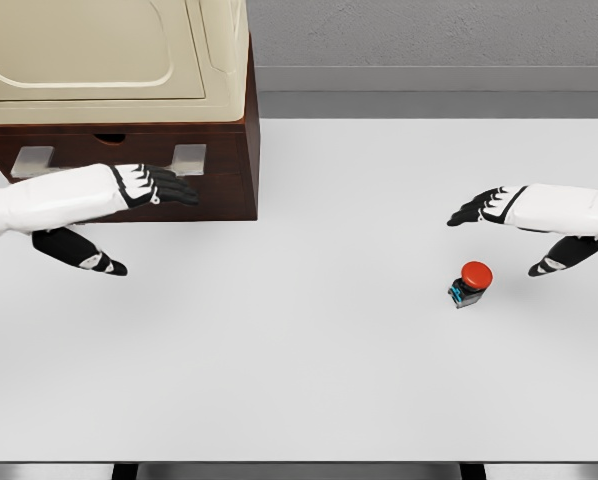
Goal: Open the cabinet drawer with left arm, and place a switch into the drawer with right arm
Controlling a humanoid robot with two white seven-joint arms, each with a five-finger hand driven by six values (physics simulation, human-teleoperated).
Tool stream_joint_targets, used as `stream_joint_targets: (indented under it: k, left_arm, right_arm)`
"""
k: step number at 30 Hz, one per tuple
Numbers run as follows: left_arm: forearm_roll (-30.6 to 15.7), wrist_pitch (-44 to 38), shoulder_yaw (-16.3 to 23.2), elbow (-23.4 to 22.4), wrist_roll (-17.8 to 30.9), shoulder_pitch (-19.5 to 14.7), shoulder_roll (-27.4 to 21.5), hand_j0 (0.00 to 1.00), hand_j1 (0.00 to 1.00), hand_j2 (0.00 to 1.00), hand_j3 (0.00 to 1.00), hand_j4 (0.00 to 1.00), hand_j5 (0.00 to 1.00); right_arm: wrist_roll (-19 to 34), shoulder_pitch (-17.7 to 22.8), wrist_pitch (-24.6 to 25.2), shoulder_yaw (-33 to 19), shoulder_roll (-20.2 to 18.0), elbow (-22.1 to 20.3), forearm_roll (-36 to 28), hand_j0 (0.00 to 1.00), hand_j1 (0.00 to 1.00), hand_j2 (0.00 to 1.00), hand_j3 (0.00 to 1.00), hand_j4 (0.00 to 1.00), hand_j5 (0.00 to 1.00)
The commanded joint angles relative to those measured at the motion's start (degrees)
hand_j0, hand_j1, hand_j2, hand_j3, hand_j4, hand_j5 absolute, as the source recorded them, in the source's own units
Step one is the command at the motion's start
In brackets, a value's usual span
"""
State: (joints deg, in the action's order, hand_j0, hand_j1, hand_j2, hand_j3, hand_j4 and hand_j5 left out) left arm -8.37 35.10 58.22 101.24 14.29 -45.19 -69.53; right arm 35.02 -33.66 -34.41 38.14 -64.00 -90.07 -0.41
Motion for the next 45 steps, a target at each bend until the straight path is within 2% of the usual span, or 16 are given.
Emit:
stream_joint_targets:
  k: [1,3,4,11,13,15,17,19,21,24,26,30,34,35,43,45]
  left_arm:
    - [-0.3,-0.1,-0.5,0.0,0.1,0.1,-0.3,1.00,1.00,1.00,1.00,1.00,1.00]
    - [2.9,-0.1,0.1,-0.1,2.4,1.6,-0.4,1.00,1.00,1.00,1.00,1.00,1.00]
    - [6.0,-0.1,0.1,0.0,2.4,3.1,-2.7,1.00,1.00,1.00,1.00,1.00,1.00]
    - [6.5,-0.1,0.1,0.0,0.7,4.6,-6.7,0.98,0.98,0.98,0.98,0.98,0.98]
    - [7.0,-0.1,0.2,0.0,0.9,4.6,-6.7,0.96,0.96,0.96,0.96,0.96,0.96]
    - [7.0,-0.1,0.2,0.0,0.8,4.2,-6.3,1.00,1.00,1.00,1.00,1.00,1.00]
    - [6.9,-0.1,-0.1,0.0,0.2,4.6,-4.7,0.94,0.94,0.94,0.94,0.94,0.94]
    - [6.8,-0.1,0.0,0.0,-1.7,4.8,-2.5,1.00,1.00,1.00,1.00,1.00,1.00]
    - [6.9,-0.1,0.1,0.0,-1.6,4.7,-2.0,1.00,1.00,1.00,1.00,1.00,1.00]
    - [7.0,-0.1,0.4,0.0,4.7,4.6,-1.7,1.00,1.00,1.00,1.00,1.00,1.00]
    - [7.1,-0.1,0.4,0.0,7.6,4.6,-4.1,0.97,0.97,0.97,0.97,0.97,0.97]
    - [7.1,-0.1,-0.1,0.1,15.1,1.0,-6.8,0.98,0.98,0.98,0.98,0.98,0.98]
    - [6.6,-0.1,-0.2,0.1,13.9,-5.3,-7.0,0.98,0.98,0.98,0.98,0.98,0.98]
    - [6.4,-0.1,-0.2,0.1,11.6,-6.6,-6.9,0.97,0.97,0.97,0.97,0.97,0.97]
    - [6.1,-0.1,0.0,0.1,10.8,-7.5,-7.6,0.97,0.97,0.97,0.97,0.97,0.97]
    - [3.9,-0.1,0.0,0.1,10.8,-8.4,-7.4,0.97,0.97,0.97,0.97,0.97,0.97]
  right_arm:
    - [0.0,0.0,0.0,0.0,-0.1,0.0,-0.3,1.00,1.00,1.00,1.00,1.00,1.00]
    - [0.0,0.0,0.1,0.0,-0.1,0.1,-0.3,1.00,1.00,1.00,1.00,1.00,1.00]
    - [0.0,0.0,0.0,0.0,-0.1,0.6,-0.4,1.00,1.00,1.00,1.00,1.00,1.00]
    - [0.0,-0.2,-0.1,1.2,-0.1,1.8,-0.4,1.00,1.00,1.00,1.00,1.00,1.00]
    - [0.0,-0.2,0.0,1.7,0.0,1.7,-0.4,1.00,1.00,1.00,1.00,1.00,1.00]
    - [0.0,-0.1,0.1,2.7,0.5,1.8,-0.4,1.00,1.00,1.00,1.00,1.00,1.00]
    - [0.0,-0.2,0.0,2.7,1.2,2.6,-0.4,1.00,1.00,1.00,1.00,1.00,1.00]
    - [0.0,-0.1,0.0,3.0,1.3,2.6,-0.4,1.00,1.00,1.00,1.00,1.00,1.00]
    - [0.0,-0.1,0.0,3.8,1.6,2.5,-0.4,1.00,1.00,1.00,1.00,1.00,1.00]
    - [0.0,-0.1,-0.1,4.1,2.2,2.2,-0.4,1.00,1.00,1.00,1.00,1.00,1.00]
    - [0.0,-0.1,-0.4,4.9,2.2,2.0,-0.2,1.00,1.00,1.00,1.00,1.00,1.00]
    - [0.0,-0.1,-0.5,4.9,2.3,2.0,-0.2,1.00,1.00,1.00,1.00,1.00,1.00]
    - [0.0,-0.1,-0.3,6.5,2.8,2.2,-0.2,1.00,1.00,1.00,1.00,1.00,1.00]
    - [0.0,-0.1,-0.2,6.5,2.9,2.5,-0.2,1.00,1.00,1.00,1.00,1.00,1.00]
    - [0.0,0.0,0.0,6.9,4.6,4.0,0.2,1.00,1.00,1.00,1.00,1.00,1.00]
    - [0.0,-0.1,0.0,6.9,5.6,5.0,0.9,1.00,1.00,1.00,1.00,1.00,1.00]
